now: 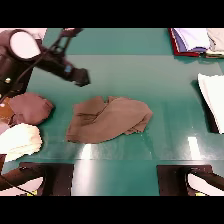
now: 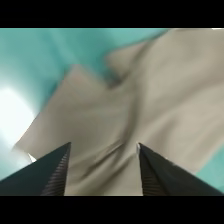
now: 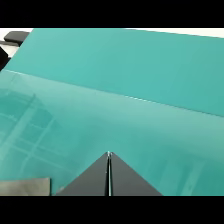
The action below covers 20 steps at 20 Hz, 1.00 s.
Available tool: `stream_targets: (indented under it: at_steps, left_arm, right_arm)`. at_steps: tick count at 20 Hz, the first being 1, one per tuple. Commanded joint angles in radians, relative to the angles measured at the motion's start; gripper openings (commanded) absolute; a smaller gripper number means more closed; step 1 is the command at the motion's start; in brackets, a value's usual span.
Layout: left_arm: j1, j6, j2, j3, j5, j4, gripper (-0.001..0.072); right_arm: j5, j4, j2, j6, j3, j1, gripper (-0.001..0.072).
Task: Fold the shirts.
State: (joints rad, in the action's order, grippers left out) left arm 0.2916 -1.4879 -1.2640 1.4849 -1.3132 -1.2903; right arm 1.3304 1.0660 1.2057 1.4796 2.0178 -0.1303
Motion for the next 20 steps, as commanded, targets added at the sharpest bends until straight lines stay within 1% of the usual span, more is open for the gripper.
stream_targets:
  at_steps: [1,3,5,8,10,13,19,20]
  left_arm:
    - [-0.183,-0.003,0.077,-0.251,-0.013,0.016,0.0504]
    - [-0.229,0.008,0.083,-0.408,0.004,0.020,0.0503]
    - [-0.263,0.027,0.083,-0.538,0.071,0.041,0.0504]
    - [-0.293,0.031,0.083,-0.669,0.177,0.120,0.0503]
    - [-0.293,0.033,0.082,-0.719,0.241,0.169,0.0503]
    - [-0.290,0.101,0.080,-0.766,0.319,0.286,0.0503]
    - [-0.229,0.100,0.040,-0.766,0.333,0.307,0.0495]
    - [-0.232,0.100,0.040,-0.754,0.325,0.313,0.0280]
  right_arm:
    - [0.016,0.000,0.000,0.000,0.001,0.000,0.0015]
    - [0.016,0.000,0.000,0.000,0.001,0.000,0.0015]
    - [0.018,0.000,0.000,0.000,0.001,0.000,0.0015]
    - [0.032,0.000,0.000,0.000,0.001,0.000,0.0015]
    - [0.035,0.000,0.000,0.000,0.001,0.000,0.0015]
    - [0.035,-0.001,0.000,0.000,0.001,0.000,0.0015]
    - [0.041,-0.001,0.000,0.000,0.001,0.000,0.0015]
    - [0.052,0.002,0.000,0.000,0.001,0.000,0.0015]
